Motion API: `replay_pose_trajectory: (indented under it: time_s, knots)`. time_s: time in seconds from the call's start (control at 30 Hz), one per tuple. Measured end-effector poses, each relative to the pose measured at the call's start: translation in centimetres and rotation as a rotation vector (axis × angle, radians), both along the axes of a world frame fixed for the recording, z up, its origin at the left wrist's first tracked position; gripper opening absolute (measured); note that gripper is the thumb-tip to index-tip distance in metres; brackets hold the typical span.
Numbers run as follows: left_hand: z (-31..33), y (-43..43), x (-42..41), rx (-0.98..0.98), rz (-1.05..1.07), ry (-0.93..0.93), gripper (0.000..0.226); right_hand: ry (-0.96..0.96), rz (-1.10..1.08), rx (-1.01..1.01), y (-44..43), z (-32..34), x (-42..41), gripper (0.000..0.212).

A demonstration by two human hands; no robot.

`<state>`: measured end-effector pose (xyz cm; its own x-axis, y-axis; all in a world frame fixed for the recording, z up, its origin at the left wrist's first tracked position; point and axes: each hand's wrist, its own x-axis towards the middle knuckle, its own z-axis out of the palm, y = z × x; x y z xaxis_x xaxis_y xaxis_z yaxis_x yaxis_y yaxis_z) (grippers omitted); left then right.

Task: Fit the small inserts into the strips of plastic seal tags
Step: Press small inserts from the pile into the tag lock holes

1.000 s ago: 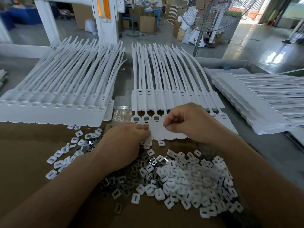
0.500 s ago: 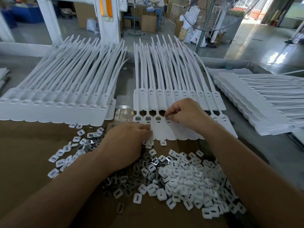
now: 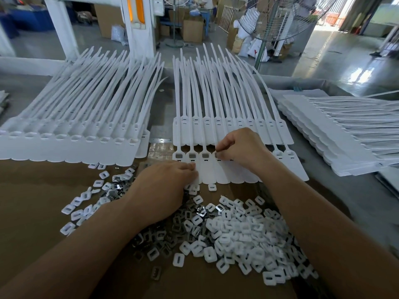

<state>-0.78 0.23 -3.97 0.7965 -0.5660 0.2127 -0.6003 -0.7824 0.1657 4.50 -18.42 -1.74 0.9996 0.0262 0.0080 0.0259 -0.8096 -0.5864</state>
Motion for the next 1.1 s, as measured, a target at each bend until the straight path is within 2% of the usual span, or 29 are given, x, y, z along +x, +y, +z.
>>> replay_pose_trajectory:
  time_s: [0.33, 0.43, 0.53, 0.63, 0.93, 1.1]
  knots:
    - [-0.1, 0.1, -0.2, -0.013, 0.001, -0.002, 0.056, -0.027, 0.079, 0.045, -0.6, 0.8, -0.9, 0.007]
    - [0.0, 0.0, -0.1, 0.005, -0.004, -0.009, 0.056, 0.025, 0.224, 0.054, -0.5, 1.7, -3.0, 0.002]
    - [0.1, 0.0, -0.2, 0.039, -0.002, -0.003, 0.056, 0.152, 0.399, 0.056, 0.1, 2.1, -5.1, 0.009]
    - [0.1, -0.1, -0.2, 0.062, 0.013, 0.008, 0.055, 0.192, 0.51, 0.055, 0.7, 2.1, -6.2, 0.012]
    - [0.7, 0.0, -0.2, 0.037, 0.003, 0.039, 0.045, 0.111, 0.636, -0.14, 2.7, 1.4, -6.8, 0.029]
    - [0.8, 0.0, -0.2, 0.042, 0.005, 0.049, 0.044, 0.106, 0.631, -0.096, 2.9, 1.2, -7.1, 0.017]
